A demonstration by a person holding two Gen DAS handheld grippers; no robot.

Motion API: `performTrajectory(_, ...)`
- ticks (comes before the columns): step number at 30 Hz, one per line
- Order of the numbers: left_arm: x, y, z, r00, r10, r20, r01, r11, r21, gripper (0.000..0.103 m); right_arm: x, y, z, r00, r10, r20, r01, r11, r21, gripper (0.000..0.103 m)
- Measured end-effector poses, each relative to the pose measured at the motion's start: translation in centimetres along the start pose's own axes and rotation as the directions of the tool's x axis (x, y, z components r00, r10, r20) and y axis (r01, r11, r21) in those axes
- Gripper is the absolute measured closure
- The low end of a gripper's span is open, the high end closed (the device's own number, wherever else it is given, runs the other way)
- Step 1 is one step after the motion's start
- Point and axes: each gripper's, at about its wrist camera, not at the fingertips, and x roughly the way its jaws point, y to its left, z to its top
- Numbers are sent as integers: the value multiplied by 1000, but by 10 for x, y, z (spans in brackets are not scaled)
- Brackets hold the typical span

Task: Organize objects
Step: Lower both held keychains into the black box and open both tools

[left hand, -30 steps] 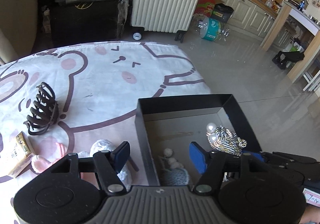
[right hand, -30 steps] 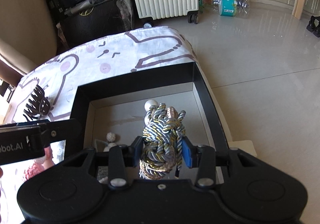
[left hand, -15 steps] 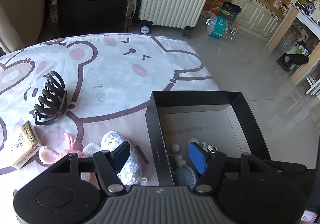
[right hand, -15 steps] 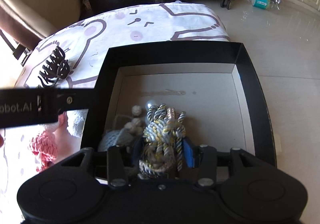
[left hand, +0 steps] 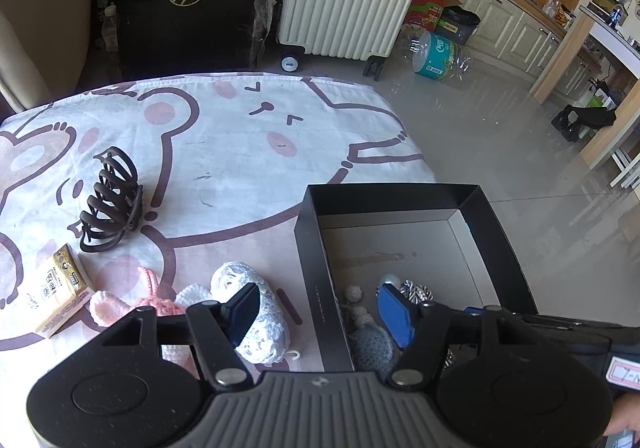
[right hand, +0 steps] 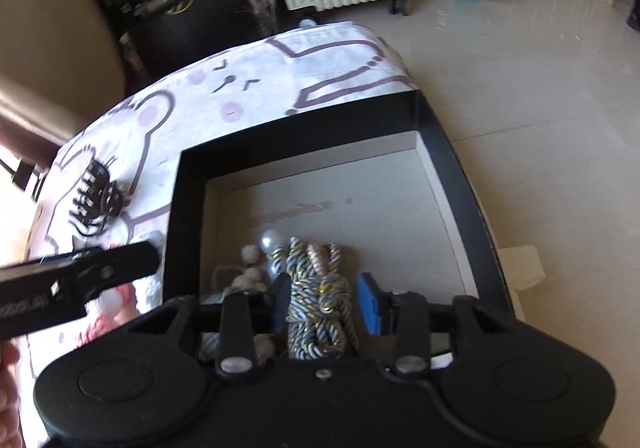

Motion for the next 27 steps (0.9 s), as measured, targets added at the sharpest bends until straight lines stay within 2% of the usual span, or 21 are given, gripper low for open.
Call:
performTrajectory(3, -1, 2, 0, 1000, 2, -4, -2, 1000, -2, 37, 10, -9, -3, 998, 48, -31, -45, 995, 84, 66)
performTrajectory(6, -3, 3, -1, 1000, 5, -5, -5, 1000, 2, 37, 16, -4, -6, 998, 58, -40, -56, 996, 63, 66)
performTrajectory(9, -4, 4, -1, 1000, 6, -3, -6, 1000, 3, 37, 18, 0, -6, 992, 112, -61, -106, 990, 94, 72)
performTrajectory(12, -4, 4, -2, 1000, 10, -5, -10, 1000, 11, 37, 18, 7, -7, 993, 96, -69, -92, 994, 56, 72)
performTrajectory(17, -6, 4, -2, 1000, 14, -7, -14, 1000, 13, 37, 14, 8, -7, 994, 83, -73, -79, 995, 59, 72)
performTrajectory(27, -22, 1, -6, 999, 41, 4, -42, 999, 29, 37, -29, 10, -2, 998, 38, 43, -39, 999, 33, 71)
